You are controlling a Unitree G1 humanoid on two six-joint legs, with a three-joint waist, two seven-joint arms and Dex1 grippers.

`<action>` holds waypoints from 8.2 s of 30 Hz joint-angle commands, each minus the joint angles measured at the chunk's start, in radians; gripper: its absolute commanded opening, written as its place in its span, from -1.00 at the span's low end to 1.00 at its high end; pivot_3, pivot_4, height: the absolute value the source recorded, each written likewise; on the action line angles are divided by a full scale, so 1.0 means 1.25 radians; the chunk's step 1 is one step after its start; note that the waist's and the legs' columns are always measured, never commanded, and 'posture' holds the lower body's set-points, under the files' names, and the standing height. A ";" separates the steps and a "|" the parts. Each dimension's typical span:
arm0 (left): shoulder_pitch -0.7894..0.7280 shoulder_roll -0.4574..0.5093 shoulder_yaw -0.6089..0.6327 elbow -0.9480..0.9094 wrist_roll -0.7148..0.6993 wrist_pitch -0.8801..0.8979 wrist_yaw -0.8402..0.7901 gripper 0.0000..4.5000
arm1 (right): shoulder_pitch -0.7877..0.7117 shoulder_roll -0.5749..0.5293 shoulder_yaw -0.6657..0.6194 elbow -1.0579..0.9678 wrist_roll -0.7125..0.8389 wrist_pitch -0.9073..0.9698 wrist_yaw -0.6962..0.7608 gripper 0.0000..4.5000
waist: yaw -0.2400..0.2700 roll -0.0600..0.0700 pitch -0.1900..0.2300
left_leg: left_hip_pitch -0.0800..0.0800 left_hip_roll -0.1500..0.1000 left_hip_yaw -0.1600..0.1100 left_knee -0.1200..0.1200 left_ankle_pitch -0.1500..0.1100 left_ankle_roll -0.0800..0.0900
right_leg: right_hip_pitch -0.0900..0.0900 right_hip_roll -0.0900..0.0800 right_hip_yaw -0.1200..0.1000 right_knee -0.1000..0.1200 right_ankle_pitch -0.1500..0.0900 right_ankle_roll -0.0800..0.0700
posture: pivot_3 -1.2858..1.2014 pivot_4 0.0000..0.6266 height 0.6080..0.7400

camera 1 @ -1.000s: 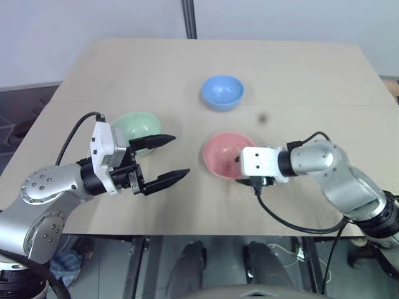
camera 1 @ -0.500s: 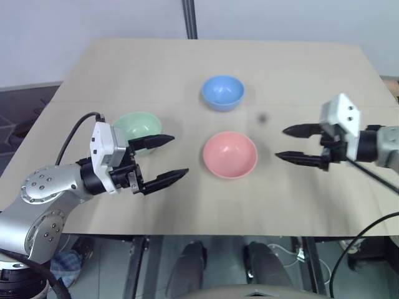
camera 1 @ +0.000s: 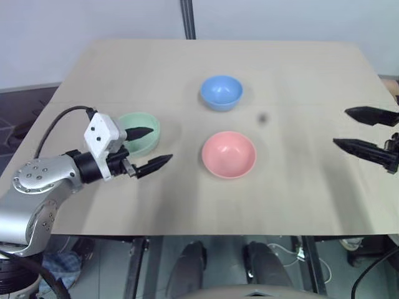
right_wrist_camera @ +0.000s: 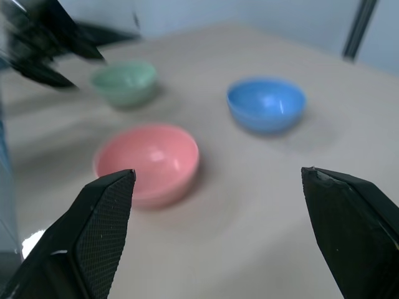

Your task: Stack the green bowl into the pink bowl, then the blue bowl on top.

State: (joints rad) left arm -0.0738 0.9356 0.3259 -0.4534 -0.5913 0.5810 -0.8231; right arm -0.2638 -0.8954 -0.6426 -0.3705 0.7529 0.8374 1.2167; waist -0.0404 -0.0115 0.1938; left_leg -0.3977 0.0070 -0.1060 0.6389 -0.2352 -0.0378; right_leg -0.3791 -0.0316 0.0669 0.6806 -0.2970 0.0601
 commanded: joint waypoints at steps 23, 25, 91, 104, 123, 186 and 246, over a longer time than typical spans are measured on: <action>-0.048 0.071 -0.170 0.183 0.372 -0.167 0.022 1.00 | 0.064 -0.026 0.018 -0.060 0.156 -0.103 -0.040 0.98 | 0.002 0.000 0.000 | 0.000 0.000 0.000 -0.001 0.000 0.000 | 0.000 0.000 0.000 0.000 0.000 0.000 | 0.03 -0.52 1.00; -0.064 0.067 -0.192 0.205 0.386 -0.187 0.008 1.00 | 0.066 -0.026 0.017 -0.060 0.157 -0.105 -0.043 0.98 | 0.002 0.000 0.000 | 0.000 0.000 0.000 -0.001 0.000 0.000 | 0.000 0.000 0.000 0.000 0.000 0.000 | 0.03 -0.52 1.00; -0.713 -0.206 -0.581 0.524 0.380 -0.709 -0.599 0.38 | 0.069 -0.050 0.072 -0.027 0.162 -0.171 -0.064 1.00 | 0.000 0.000 0.001 | -0.002 -0.001 -0.002 0.009 0.000 0.000 | 0.000 0.001 -0.001 0.007 0.000 0.001 | 0.03 -0.52 1.00; -0.863 -0.255 -0.539 0.870 0.569 -0.780 -0.316 0.55 | 0.067 -0.050 0.076 -0.029 0.165 -0.170 -0.066 1.00 | 0.000 -0.001 0.001 | -0.002 -0.001 -0.002 0.010 0.000 0.000 | 0.000 0.001 -0.001 0.009 0.000 0.001 | 0.03 -0.52 1.00; -1.002 -0.295 -0.608 1.215 0.812 -0.973 -0.057 0.55 | 0.096 -0.046 0.062 -0.054 0.166 -0.173 -0.090 1.00 | 0.000 -0.001 0.001 | -0.003 -0.002 -0.003 0.010 0.000 0.000 | -0.001 0.000 -0.001 0.010 0.000 0.002 | 0.03 -0.52 1.00; -1.120 -0.385 -0.612 1.354 0.862 -1.132 -0.012 -0.97 | 0.134 -0.047 0.051 -0.073 0.161 -0.193 -0.127 1.00 | 0.000 -0.004 0.003 | -0.005 -0.004 -0.003 0.010 0.000 0.000 | -0.002 -0.001 -0.001 0.010 -0.001 0.003 | 0.03 -0.52 1.00; -0.943 -0.180 -0.668 0.902 0.349 -1.099 -0.633 0.25 | 0.180 -0.063 0.040 -0.063 0.097 -0.218 -0.100 1.00 | -0.002 -0.003 0.003 | -0.002 -0.003 -0.002 0.011 0.000 0.000 | 0.000 0.000 0.000 0.011 -0.001 0.003 | 0.03 -0.52 1.00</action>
State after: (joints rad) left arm -1.2157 0.7020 -0.5571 0.6792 -0.1230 -0.8231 -1.6105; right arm -0.0304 -0.9652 -0.5588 -0.4315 0.8667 0.5827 1.0880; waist -0.0424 -0.0154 0.1977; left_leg -0.4005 0.0034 -0.1091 0.6530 -0.2352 -0.0372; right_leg -0.3795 -0.0319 0.0668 0.6947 -0.2982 0.0633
